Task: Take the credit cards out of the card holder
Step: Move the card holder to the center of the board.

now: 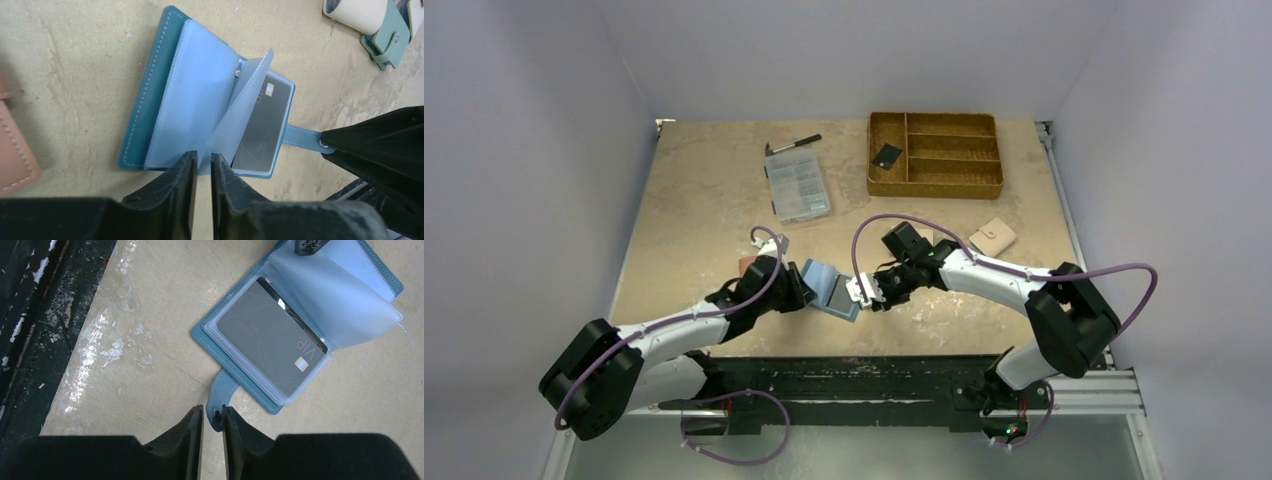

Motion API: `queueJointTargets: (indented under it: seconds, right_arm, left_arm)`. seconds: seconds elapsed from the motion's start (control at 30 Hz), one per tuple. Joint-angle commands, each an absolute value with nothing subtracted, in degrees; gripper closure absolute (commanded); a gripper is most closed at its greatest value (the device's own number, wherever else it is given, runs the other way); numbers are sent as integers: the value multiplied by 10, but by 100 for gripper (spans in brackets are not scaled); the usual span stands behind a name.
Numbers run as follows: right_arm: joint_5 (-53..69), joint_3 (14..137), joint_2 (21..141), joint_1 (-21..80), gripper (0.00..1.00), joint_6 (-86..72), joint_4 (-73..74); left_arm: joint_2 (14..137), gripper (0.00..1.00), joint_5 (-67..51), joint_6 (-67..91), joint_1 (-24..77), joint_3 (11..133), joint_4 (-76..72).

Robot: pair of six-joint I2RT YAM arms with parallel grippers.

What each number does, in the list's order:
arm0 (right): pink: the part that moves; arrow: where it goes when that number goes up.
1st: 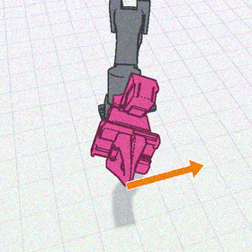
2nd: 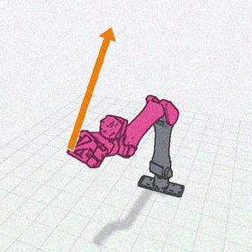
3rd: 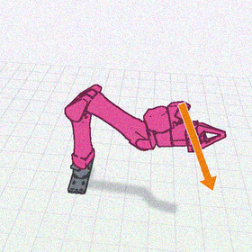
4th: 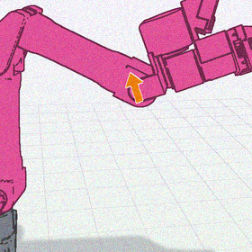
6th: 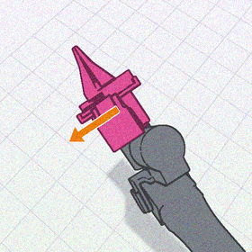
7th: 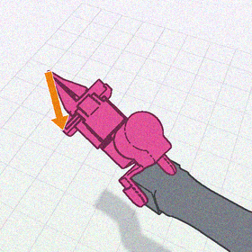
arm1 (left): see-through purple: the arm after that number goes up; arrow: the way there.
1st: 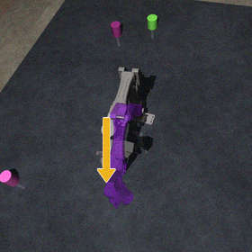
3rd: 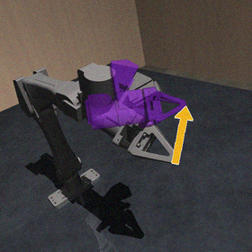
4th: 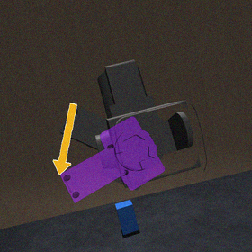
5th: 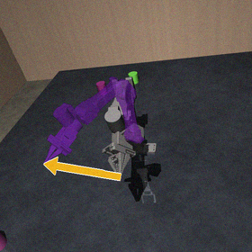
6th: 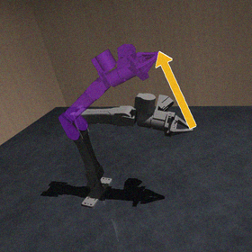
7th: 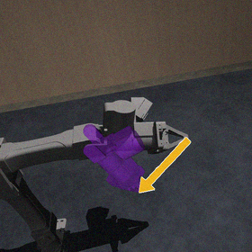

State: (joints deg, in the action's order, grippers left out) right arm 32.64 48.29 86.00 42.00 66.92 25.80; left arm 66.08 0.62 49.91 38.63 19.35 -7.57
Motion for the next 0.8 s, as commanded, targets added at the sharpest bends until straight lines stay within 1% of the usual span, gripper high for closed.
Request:
queueJointTargets:
  seconds: [0.0, 0.1, 0.2, 0.27, 0.37, 0.5, 0.57, 0.63, 0.67, 0.77]
  right_arm:
    - [312, 499, 857, 423, 76, 672, 257]
    - [302, 494, 853, 422, 82, 676, 258]
    - [294, 489, 846, 422, 87, 678, 258]
    - [290, 488, 843, 422, 90, 679, 258]
    - [286, 489, 842, 422, 94, 680, 260]
    - [283, 488, 840, 421, 98, 681, 262]
    - [283, 487, 837, 421, 100, 680, 264]
    - [283, 487, 836, 418, 100, 680, 265]
    - [284, 487, 835, 416, 100, 680, 266]
    - [287, 486, 827, 404, 100, 682, 269]
  left_arm:
    - [628, 77, 50, 491, 382, 223, -20]
    - [593, 71, 69, 490, 382, 229, 20]
    - [546, 67, 76, 486, 382, 239, 49]
    - [514, 62, 74, 482, 382, 248, 60]
    - [475, 47, 50, 480, 382, 252, 42]
    - [475, 22, -14, 504, 382, 241, -39]
    - [501, 17, -60, 519, 382, 228, -108]
    - [538, 16, -100, 535, 382, 218, -168]
    - [557, 18, -113, 541, 382, 215, -190]
    - [623, 25, -136, 551, 382, 212, -241]
